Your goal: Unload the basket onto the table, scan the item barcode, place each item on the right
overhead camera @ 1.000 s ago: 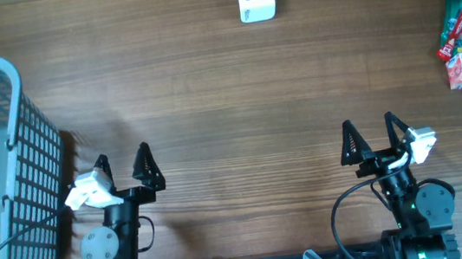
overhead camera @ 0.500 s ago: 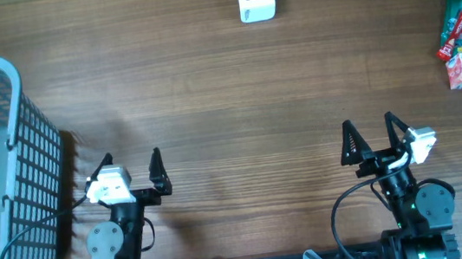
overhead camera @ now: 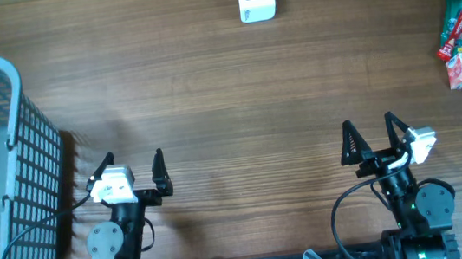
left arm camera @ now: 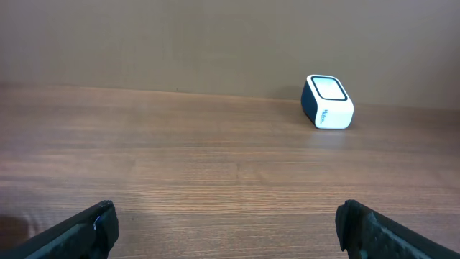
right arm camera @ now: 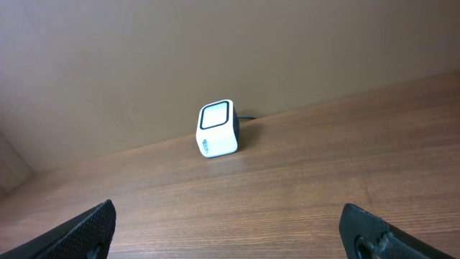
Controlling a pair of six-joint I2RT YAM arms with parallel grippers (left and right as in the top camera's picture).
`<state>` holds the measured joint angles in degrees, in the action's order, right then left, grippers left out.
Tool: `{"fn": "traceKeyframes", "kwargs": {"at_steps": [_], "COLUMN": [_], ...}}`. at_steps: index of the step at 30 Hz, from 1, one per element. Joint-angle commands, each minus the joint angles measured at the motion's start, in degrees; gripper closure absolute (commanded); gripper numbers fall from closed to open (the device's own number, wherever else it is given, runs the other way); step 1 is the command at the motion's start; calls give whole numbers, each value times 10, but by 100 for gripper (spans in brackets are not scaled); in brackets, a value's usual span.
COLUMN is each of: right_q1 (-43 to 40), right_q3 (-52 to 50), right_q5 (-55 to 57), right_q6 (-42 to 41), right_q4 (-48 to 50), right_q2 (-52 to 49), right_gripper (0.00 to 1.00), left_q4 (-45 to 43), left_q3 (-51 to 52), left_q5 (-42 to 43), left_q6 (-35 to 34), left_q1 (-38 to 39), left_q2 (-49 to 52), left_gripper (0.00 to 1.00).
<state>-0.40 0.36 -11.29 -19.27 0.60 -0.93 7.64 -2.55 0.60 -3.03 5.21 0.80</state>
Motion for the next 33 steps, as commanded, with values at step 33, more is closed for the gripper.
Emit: {"fn": "traceKeyframes", "kwargs": {"at_steps": [33], "right_q1": [2], "right_q3": [-1], "right_q5": [21], "right_q6": [206], "right_q4": [0], "right_q2": [7], "right_gripper": [0], "left_q4": [-4], "left_q3": [7], "left_q5": [9], "left_q6": [13], "left_q1": [-3], "left_q2": [-6], "left_gripper": [0]}}
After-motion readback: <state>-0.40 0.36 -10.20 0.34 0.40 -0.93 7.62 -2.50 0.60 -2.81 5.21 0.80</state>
